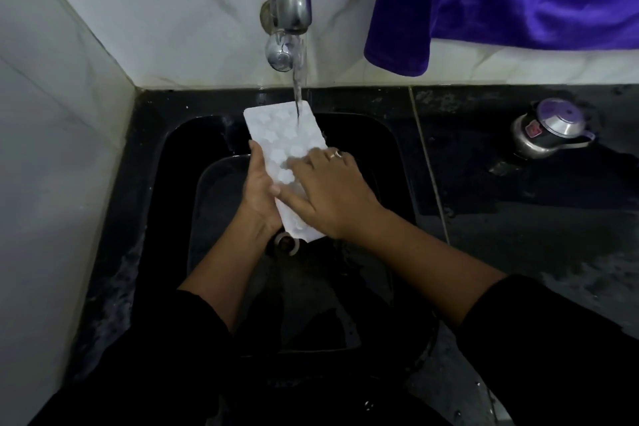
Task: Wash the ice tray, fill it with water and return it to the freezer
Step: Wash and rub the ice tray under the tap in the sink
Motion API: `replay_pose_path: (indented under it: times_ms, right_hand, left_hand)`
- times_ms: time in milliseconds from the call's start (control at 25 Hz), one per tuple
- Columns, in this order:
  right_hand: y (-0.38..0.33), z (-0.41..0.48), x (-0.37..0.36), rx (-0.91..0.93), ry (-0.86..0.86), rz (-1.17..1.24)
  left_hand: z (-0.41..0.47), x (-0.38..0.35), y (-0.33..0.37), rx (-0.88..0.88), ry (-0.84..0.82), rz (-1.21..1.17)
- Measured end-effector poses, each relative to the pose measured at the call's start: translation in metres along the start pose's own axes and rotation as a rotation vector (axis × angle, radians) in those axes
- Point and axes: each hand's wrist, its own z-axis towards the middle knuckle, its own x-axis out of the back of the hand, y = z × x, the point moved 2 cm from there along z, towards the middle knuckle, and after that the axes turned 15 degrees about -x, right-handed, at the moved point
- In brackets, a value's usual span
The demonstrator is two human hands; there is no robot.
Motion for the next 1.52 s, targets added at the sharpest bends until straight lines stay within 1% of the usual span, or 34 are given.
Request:
replay_pose_path:
  times_ms: [120, 160, 320, 400, 480, 600, 760, 840, 960, 1080, 1200, 1320, 1400, 1480, 1520]
  right_hand:
    - [-0.004, 0.019, 0.003, -0.022, 0.1, 0.012]
    - [-0.005, 0.019, 0.001, -0.013, 0.09, 0.009]
    - [-0.013, -0.014, -0.014, 0.047, -0.099, 0.017]
    - [-0.013, -0.029, -0.014, 0.062, -0.128, 0.069]
    - [-0.011, -0.029, -0.008, 0.08, -0.082, 0.074]
    - [-0.011, -0.011, 0.001, 0.078, -0.017, 0.015]
    - [-0.016, 0.008, 0.005, 0.043, 0.144, 0.016]
    - [-0.017, 0.0, -0.001, 0.05, 0.098, 0.02]
    - [-0.018, -0.031, -0.014, 0.081, -0.056, 0.061]
    - [-0.011, -0.044, -0.008, 0.093, -0.095, 0.12]
    - [-0.007, -0.035, 0.003, 0.103, 0.003, 0.042]
    - [-0.003, -0.01, 0.008, 0.13, 0.093, 0.009]
    - [0.004, 0.003, 0.006, 0.156, 0.11, 0.138]
    - [0.017, 0.003, -0.006, 0.09, 0.147, 0.458]
    - [0.02, -0.002, -0.014, 0.004, 0.199, 0.629]
  left_hand:
    - [0.0, -0.002, 0.0, -0.024, 0.034, 0.031]
    - [0.001, -0.001, 0.002, -0.035, 0.042, 0.029]
    - [0.015, 0.012, 0.022, -0.053, 0.028, -0.01]
    - [0.018, 0.017, 0.028, -0.035, 0.016, -0.011]
    - [0.02, 0.021, 0.026, -0.028, 0.019, -0.024]
    - [0.019, 0.019, 0.02, -0.071, 0.071, 0.057]
    - [0.008, 0.003, 0.019, -0.073, 0.108, 0.088]
    - [0.012, 0.008, 0.024, -0.09, 0.13, 0.042]
    - [0.017, 0.015, 0.038, -0.091, 0.106, 0.007]
    - [0.019, 0.022, 0.039, -0.11, 0.11, -0.008]
    - [0.017, 0.013, 0.03, -0.107, 0.081, -0.013]
    - [0.014, 0.002, 0.021, -0.13, 0.13, 0.051]
    - [0.008, -0.003, 0.019, -0.135, 0.12, 0.017]
    - [0.005, -0.004, 0.023, -0.157, 0.117, -0.08]
    - [0.004, -0.006, 0.026, -0.176, 0.118, -0.113]
